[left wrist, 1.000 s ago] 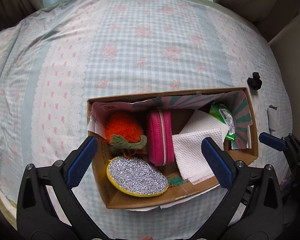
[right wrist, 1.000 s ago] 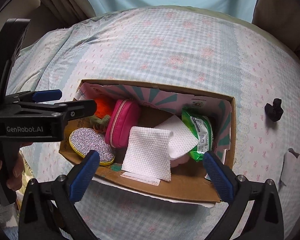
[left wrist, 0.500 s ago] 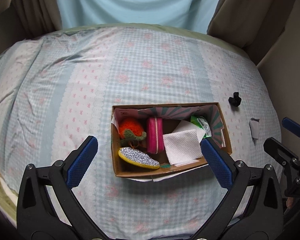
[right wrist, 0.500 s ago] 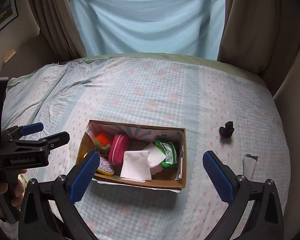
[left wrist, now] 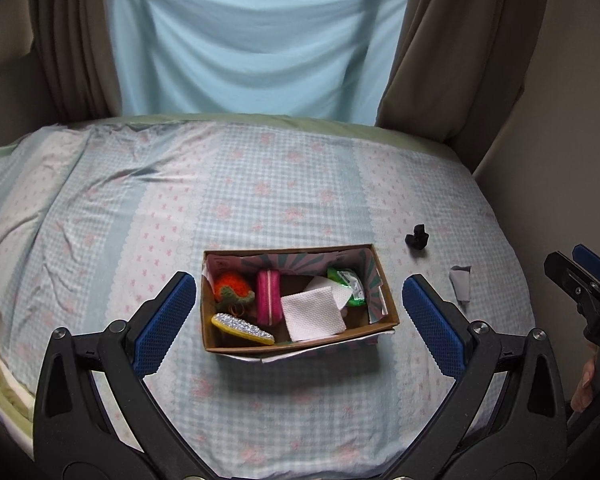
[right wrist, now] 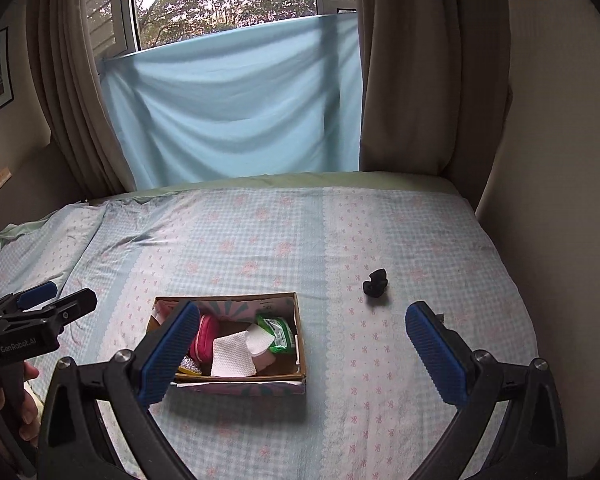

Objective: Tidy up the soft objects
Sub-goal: 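Move both tools toward the black scrunchie and grey cloth, then grasp the black scrunchie with the left tool while the right tool grasps the grey cloth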

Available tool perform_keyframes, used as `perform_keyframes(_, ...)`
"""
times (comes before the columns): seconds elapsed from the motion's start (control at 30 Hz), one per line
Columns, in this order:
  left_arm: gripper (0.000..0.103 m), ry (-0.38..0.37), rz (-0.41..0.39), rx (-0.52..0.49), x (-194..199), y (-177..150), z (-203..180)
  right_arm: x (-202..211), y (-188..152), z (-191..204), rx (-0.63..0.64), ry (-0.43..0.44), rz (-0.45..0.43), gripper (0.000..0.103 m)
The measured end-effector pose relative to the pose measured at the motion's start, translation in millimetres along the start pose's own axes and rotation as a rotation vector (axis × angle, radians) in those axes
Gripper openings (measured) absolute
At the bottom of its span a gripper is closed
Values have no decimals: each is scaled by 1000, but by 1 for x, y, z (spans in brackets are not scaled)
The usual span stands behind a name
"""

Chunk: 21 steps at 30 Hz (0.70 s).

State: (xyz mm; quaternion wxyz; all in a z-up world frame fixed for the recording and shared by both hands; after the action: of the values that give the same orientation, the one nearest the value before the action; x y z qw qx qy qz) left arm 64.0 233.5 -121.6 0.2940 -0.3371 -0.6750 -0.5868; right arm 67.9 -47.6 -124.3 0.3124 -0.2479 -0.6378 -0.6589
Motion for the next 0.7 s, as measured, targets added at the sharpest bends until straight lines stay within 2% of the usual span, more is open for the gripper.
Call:
perform_keyframes(0.3, 103, -52, -26, -50, -12, 4, -79, 14, -7, -81, -73, -70, -42, 103)
perform_keyframes(0.53, 103, -67, 10, -59, -55, 13, -152, -8, -3, -150, -103, -87, -32, 103)
perform_keyframes(0.7, 103, -89, 37, -55, -99, 25, -204, -39, -3, -194, -110, -77, 8, 103)
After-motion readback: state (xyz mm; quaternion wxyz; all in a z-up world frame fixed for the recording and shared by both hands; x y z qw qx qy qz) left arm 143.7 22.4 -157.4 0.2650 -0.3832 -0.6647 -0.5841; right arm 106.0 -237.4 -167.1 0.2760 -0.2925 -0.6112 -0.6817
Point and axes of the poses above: each gripper's, at about its wrist camera, not at the fingertips, and x roughly against the way its jaws point, z to its left, y to its top, the point moved 1 cm from there along -x, roughly the way its jaws point, and after that the axes turned 4 degrees about z, right-handed, at the moved point
